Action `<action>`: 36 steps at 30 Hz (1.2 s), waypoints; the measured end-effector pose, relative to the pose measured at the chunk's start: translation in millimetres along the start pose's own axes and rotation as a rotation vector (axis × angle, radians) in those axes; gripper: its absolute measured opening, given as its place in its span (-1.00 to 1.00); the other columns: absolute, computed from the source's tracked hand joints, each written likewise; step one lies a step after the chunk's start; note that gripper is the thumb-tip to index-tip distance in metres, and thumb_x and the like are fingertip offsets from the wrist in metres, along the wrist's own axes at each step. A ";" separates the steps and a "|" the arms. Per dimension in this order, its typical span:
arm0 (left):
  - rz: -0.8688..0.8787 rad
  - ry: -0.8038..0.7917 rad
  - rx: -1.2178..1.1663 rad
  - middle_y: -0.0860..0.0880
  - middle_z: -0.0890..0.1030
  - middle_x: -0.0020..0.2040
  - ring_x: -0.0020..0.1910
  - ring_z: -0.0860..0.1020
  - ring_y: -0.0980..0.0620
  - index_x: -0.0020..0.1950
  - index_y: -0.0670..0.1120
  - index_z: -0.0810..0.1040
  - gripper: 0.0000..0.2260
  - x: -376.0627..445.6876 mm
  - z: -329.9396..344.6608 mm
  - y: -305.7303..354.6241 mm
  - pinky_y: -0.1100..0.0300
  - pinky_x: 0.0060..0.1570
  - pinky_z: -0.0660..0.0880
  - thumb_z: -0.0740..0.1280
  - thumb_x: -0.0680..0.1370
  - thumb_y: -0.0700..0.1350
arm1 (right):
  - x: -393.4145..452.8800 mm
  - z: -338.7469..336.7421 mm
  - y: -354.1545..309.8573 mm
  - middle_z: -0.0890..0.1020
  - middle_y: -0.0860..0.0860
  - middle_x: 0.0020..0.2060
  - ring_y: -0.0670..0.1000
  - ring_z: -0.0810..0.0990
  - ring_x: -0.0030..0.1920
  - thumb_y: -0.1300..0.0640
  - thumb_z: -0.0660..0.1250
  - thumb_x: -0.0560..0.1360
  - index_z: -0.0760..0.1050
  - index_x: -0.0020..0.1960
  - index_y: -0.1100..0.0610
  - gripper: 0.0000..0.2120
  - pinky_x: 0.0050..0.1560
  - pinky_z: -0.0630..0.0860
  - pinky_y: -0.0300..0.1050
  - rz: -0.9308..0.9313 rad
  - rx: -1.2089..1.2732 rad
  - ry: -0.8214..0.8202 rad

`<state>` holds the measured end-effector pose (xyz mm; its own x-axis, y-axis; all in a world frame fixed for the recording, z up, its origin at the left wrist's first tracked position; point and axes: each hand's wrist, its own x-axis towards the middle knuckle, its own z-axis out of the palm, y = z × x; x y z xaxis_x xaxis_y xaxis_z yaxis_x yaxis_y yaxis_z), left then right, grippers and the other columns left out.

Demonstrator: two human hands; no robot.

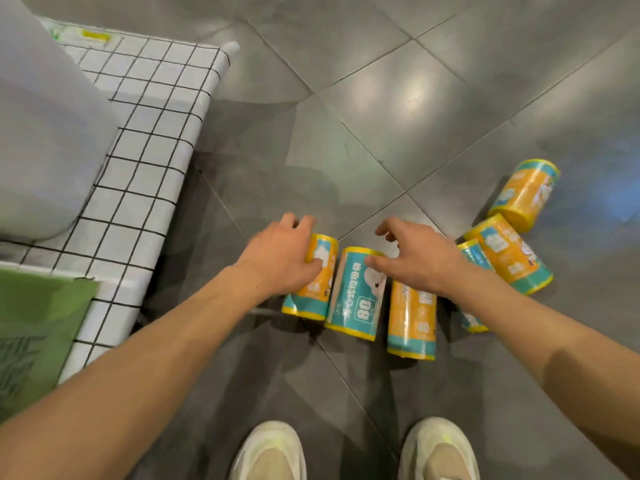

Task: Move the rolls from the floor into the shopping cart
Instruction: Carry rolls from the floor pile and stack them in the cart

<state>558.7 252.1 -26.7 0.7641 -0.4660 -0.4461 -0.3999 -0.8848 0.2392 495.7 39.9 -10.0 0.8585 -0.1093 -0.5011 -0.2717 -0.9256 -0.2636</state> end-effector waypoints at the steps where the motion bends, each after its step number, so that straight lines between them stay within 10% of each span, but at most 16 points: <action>1: -0.045 -0.015 -0.049 -0.13 0.43 0.34 0.32 0.47 -0.22 0.51 -0.04 0.27 -0.38 -2.2 3.2 0.8 -0.11 0.20 0.49 0.33 0.52 0.17 | -3.4 1.9 -1.5 0.56 0.00 0.30 0.08 0.53 0.29 -0.30 0.36 0.49 0.37 0.41 -0.03 -0.40 0.21 0.53 0.12 0.021 0.022 -0.014; 12: -0.385 -0.108 -0.426 -0.21 0.49 0.33 0.28 0.51 -0.20 0.38 -0.20 0.39 -0.23 8.9 34.7 20.7 0.02 0.17 0.49 0.48 0.37 0.26 | -4.3 17.2 -2.9 0.63 0.10 0.19 0.13 0.62 0.14 -0.32 0.34 0.49 0.34 0.38 0.04 -0.38 0.11 0.60 0.10 0.143 0.101 -0.026; 21: -0.412 0.153 -0.356 -0.23 0.42 0.37 0.31 0.42 -0.35 0.56 -0.09 -0.04 -0.02 6.8 19.5 -8.8 -0.09 0.26 0.38 0.47 0.35 0.18 | 0.3 20.9 -3.2 0.62 0.08 0.20 0.15 0.64 0.13 -0.50 0.23 0.44 0.30 0.37 0.02 -0.26 0.15 0.60 0.21 0.185 0.089 -0.085; 27: -0.392 0.344 -0.562 -0.12 0.57 0.01 -0.02 0.55 -0.27 0.13 0.01 0.20 -0.38 -1.4 -2.6 -22.2 -0.04 0.00 0.50 0.50 0.29 0.15 | 3.3 28.1 -25.4 0.62 0.06 0.18 0.16 0.63 0.16 -0.60 0.23 0.33 0.30 0.34 0.04 -0.13 0.20 0.52 0.18 0.230 0.032 -0.140; 36: -0.321 0.325 -0.625 -0.06 0.58 0.02 -0.01 0.57 -0.16 0.16 0.03 0.27 -0.35 -15.9 -16.3 -13.2 -0.05 0.05 0.54 0.48 0.21 0.20 | 5.2 36.0 -51.1 0.42 0.11 0.33 0.12 0.50 0.28 -0.06 0.62 0.29 0.17 0.55 0.10 -0.01 0.23 0.48 -0.05 0.164 0.613 0.116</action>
<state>560.1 271.2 -8.7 0.9432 -0.0770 -0.3232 0.1523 -0.7643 0.6266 498.4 99.7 -28.8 0.8170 -0.3022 -0.4912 -0.5729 -0.5223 -0.6316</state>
